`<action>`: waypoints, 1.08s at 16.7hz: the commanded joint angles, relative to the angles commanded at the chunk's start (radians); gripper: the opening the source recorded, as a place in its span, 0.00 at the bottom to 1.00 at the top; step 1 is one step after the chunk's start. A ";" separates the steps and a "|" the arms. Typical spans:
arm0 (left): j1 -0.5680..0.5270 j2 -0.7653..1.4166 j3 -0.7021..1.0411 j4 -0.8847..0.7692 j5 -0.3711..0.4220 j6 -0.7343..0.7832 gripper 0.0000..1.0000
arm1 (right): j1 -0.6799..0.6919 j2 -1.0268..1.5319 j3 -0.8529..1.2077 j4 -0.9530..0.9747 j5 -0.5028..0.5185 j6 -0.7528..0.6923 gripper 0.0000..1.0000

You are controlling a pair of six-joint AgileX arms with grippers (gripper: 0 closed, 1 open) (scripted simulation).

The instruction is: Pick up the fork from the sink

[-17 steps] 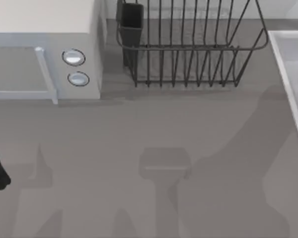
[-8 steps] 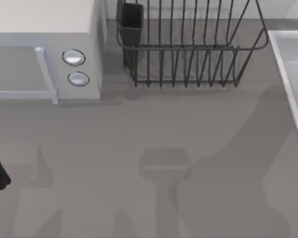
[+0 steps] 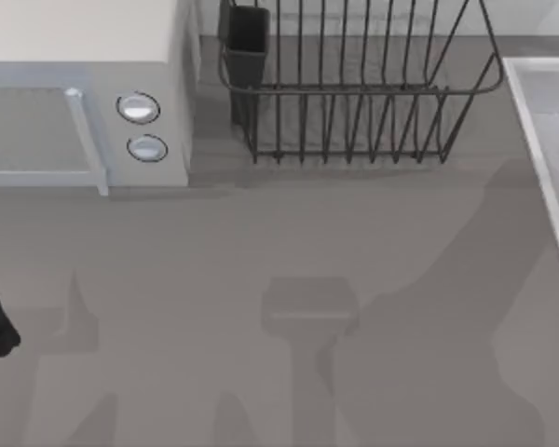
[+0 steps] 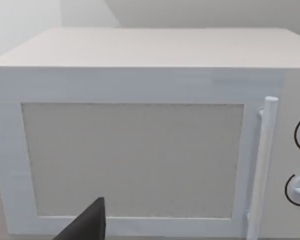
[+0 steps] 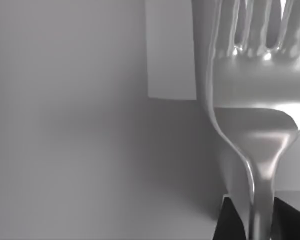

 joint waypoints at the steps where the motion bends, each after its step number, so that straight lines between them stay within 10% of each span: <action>1: 0.000 0.000 0.000 0.000 0.000 0.000 1.00 | 0.003 -0.045 0.011 -0.011 -0.009 0.008 0.00; 18: 0.000 0.000 0.000 0.000 0.000 0.000 1.00 | 0.002 -0.176 0.366 -0.498 -0.012 0.006 0.00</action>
